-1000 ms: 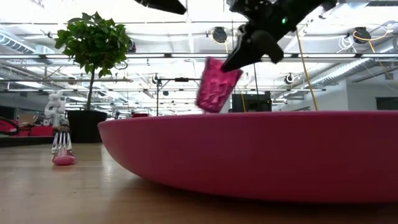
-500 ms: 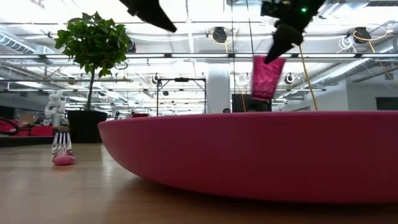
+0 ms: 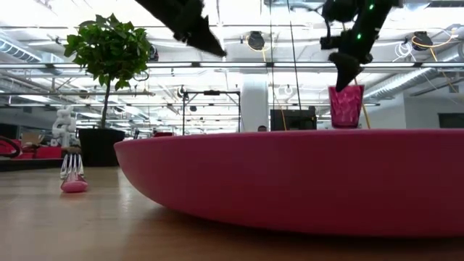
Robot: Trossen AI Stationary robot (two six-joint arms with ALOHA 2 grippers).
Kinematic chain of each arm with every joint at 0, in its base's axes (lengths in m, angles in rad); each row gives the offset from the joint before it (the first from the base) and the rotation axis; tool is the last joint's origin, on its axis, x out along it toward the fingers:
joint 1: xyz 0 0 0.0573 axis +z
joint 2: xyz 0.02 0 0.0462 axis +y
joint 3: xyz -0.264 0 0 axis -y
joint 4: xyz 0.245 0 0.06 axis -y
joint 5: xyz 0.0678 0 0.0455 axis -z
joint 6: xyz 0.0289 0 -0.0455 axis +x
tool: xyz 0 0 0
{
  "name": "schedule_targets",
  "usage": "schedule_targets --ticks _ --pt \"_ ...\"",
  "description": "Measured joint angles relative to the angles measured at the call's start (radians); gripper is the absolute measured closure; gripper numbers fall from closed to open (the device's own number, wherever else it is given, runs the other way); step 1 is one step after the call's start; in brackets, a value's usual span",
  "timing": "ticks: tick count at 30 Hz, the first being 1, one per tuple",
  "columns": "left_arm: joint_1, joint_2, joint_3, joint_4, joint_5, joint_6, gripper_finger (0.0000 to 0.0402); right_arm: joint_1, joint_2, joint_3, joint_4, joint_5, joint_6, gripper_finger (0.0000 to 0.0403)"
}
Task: Pick and place plate/cup/fork/spoon on tray
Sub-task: Put the red glass on the blue tray
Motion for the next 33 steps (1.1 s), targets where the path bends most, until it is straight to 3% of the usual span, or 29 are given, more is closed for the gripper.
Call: schedule_targets --ticks 5,13,33 --pt "0.007 0.028 -0.002 -0.007 0.002 0.006 0.0321 -0.129 0.068 0.0 0.007 -0.078 -0.018 0.04" --pt "0.002 0.026 -0.002 0.0 0.001 0.007 0.0321 -0.234 0.169 0.0 0.009 -0.08 0.009 0.0399" --pt "-0.001 0.026 -0.002 0.002 0.002 0.024 0.0321 -0.267 0.186 -0.12 0.147 -0.081 0.045 0.0399"
